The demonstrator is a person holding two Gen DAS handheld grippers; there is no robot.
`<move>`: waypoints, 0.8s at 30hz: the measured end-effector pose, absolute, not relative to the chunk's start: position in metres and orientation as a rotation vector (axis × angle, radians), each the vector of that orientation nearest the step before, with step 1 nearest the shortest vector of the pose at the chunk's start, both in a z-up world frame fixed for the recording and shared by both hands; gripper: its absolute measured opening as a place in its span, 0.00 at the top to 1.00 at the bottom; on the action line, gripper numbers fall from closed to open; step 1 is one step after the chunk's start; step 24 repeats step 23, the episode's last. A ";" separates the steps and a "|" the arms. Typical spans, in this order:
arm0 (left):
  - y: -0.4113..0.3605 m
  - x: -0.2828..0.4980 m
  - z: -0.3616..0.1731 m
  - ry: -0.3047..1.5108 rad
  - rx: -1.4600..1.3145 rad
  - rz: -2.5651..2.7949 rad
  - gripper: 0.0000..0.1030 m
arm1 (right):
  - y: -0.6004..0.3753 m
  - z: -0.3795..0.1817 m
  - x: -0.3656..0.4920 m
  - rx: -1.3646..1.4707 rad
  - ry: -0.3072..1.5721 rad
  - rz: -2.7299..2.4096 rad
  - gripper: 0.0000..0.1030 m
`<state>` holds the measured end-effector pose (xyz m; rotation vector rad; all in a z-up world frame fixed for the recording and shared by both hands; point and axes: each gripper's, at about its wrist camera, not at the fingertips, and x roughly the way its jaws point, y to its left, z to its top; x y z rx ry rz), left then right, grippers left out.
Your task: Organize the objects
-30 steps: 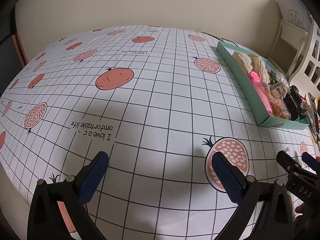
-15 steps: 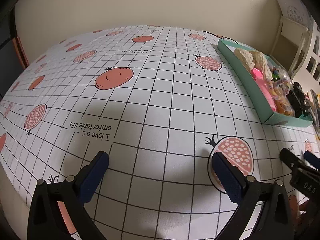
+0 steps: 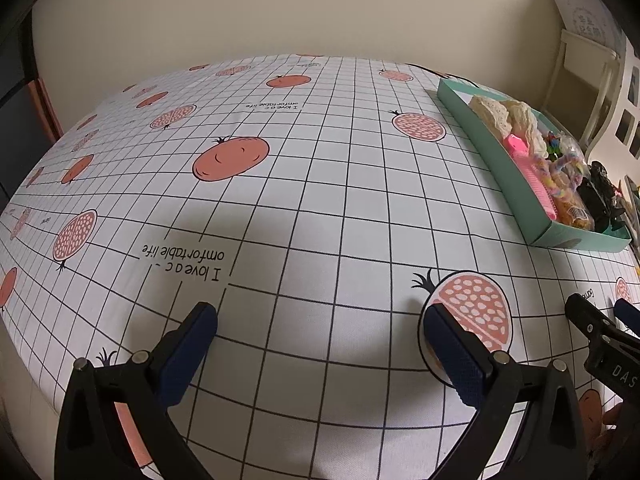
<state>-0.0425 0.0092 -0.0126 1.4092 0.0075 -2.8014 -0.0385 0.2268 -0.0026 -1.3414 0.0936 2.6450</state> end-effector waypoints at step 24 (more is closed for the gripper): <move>0.008 -0.041 -0.013 0.015 1.408 -2.790 0.00 | 0.228 -0.002 -0.038 -1.340 0.092 2.648 0.00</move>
